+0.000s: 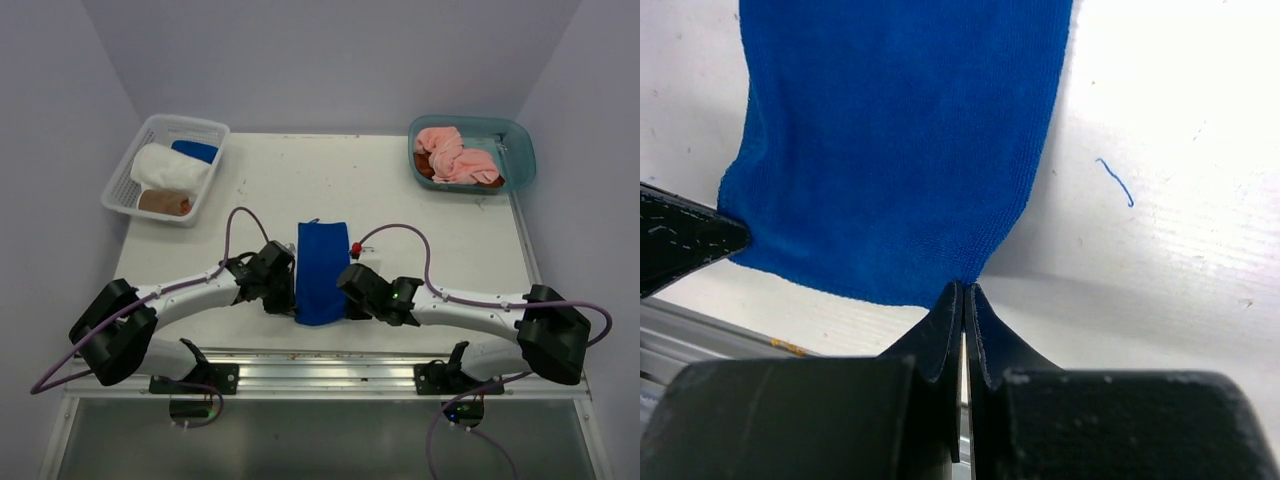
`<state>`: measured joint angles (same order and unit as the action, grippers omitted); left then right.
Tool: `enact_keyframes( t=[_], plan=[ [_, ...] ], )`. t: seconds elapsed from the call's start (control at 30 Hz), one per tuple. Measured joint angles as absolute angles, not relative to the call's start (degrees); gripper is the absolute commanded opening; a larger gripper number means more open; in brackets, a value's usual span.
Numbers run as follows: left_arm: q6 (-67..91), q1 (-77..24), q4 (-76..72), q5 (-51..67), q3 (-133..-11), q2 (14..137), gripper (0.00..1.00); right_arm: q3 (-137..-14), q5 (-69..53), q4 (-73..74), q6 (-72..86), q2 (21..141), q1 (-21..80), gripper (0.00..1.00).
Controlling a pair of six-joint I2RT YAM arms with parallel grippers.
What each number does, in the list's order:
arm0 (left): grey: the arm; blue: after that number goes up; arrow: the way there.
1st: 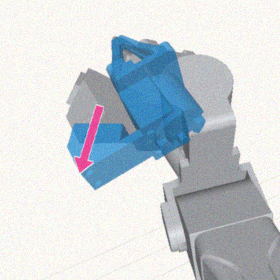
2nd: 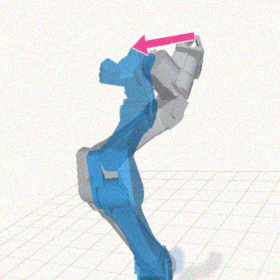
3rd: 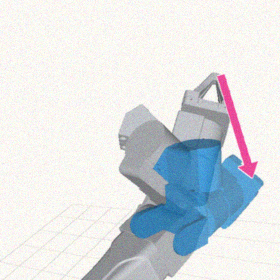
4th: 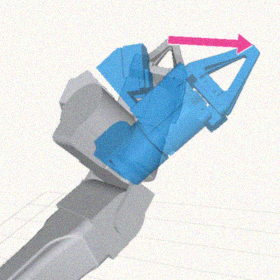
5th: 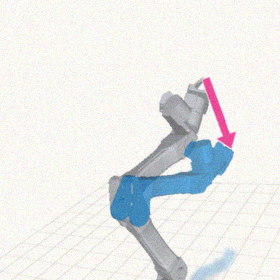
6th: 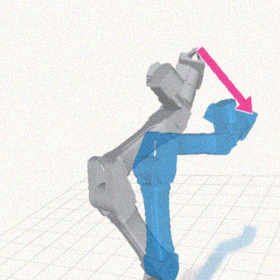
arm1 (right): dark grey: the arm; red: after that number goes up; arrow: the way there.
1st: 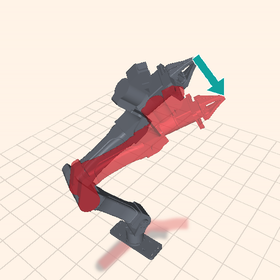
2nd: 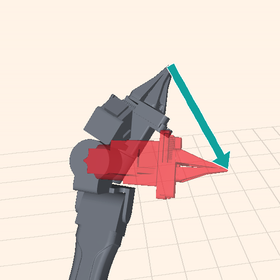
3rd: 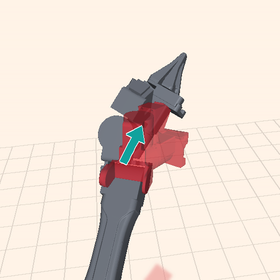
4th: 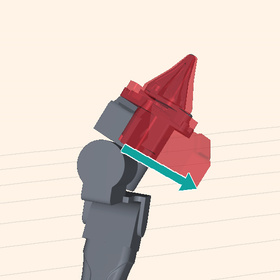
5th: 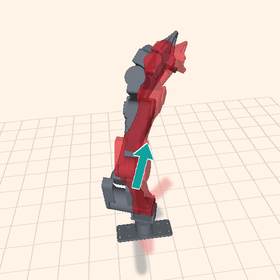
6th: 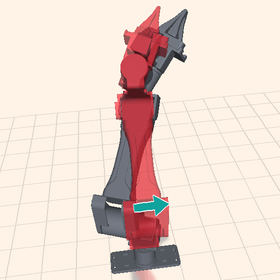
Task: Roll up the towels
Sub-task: Roll the towel
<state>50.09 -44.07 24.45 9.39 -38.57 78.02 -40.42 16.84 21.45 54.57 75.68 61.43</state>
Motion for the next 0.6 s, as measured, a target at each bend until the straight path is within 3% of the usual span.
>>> enact_keyframes(
  t=[0.6],
  plan=[
    [52.6,-43.3,24.5,4.2,-40.4,77.8,0.0,-43.7,19.9,23.1,48.1,77.8,55.7,0.0]
  ],
)
